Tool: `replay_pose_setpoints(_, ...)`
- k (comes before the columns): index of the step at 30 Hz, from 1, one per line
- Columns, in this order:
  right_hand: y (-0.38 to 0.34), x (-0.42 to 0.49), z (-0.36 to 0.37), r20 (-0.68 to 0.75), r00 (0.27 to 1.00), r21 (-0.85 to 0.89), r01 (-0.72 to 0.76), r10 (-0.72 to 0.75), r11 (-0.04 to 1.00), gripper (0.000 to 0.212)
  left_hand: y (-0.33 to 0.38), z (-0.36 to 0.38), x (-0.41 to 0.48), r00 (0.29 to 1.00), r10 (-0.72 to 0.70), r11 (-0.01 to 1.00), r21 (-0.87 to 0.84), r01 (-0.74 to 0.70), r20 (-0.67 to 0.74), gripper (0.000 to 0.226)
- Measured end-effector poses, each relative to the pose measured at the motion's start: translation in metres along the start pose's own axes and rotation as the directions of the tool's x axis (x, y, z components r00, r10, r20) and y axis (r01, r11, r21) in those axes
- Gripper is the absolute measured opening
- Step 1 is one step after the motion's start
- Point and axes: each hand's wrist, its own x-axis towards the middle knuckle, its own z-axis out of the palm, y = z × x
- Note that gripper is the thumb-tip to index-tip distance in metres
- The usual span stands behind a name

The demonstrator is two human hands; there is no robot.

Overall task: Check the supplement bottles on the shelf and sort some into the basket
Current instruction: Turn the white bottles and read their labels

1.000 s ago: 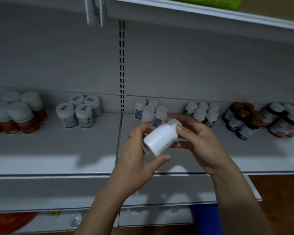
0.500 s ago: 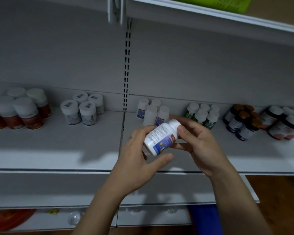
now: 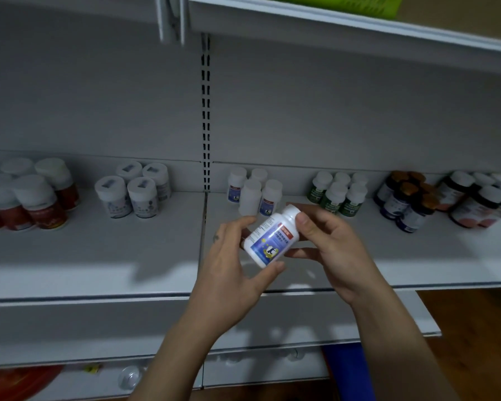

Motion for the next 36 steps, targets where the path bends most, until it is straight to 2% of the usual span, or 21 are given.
replay_pose_setpoints(7, -0.001, 0.003, -0.001, 0.062, 0.998, 0.103, -0.001, -0.005, 0.995, 0.041, 0.004, -0.002, 0.001, 0.998, 0.041, 0.999, -0.019, -0.040, 0.044, 0.034)
replay_pose_setpoints(13, -0.008, 0.006, -0.003, 0.122, 0.992, 0.101, 0.001, -0.013, 0.995, 0.047, 0.004, 0.001, 0.003, 0.999, 0.015, 1.000, -0.020, -0.014, 0.036, 0.033)
replay_pose_setpoints(15, -0.009, 0.007, -0.002, 0.128, 0.992, 0.115, -0.015, 0.000, 0.993, 0.048, 0.004, 0.000, 0.003, 0.999, -0.007, 0.999, -0.043, 0.008, 0.033, 0.038)
replay_pose_setpoints(19, -0.011, 0.007, 0.001, 0.080, 0.996, 0.157, -0.044, 0.032, 0.987, 0.035, 0.007, -0.001, 0.002, 0.998, -0.058, 0.994, -0.095, 0.062, 0.037, 0.069)
replay_pose_setpoints(22, -0.013, 0.008, 0.004, 0.030, 0.999, 0.121, -0.043, 0.039, 0.992, 0.029, 0.011, -0.001, 0.002, 0.999, -0.025, 0.997, -0.075, 0.029, 0.047, 0.075)
replay_pose_setpoints(26, -0.014, 0.008, 0.008, 0.005, 0.999, 0.101, -0.050, 0.050, 0.994, 0.034, 0.010, 0.000, 0.006, 1.000, -0.004, 0.999, -0.038, 0.003, -0.016, 0.066)
replay_pose_setpoints(30, -0.013, 0.008, 0.009, -0.025, 0.999, 0.077, -0.022, 0.024, 0.997, 0.023, 0.012, -0.002, 0.008, 0.998, 0.015, 0.999, -0.051, -0.018, -0.054, 0.054)
replay_pose_setpoints(36, -0.017, 0.008, 0.008, 0.012, 1.000, 0.106, -0.015, 0.014, 0.994, 0.037, 0.015, -0.005, 0.010, 0.998, -0.012, 0.991, -0.131, 0.004, -0.062, 0.042)
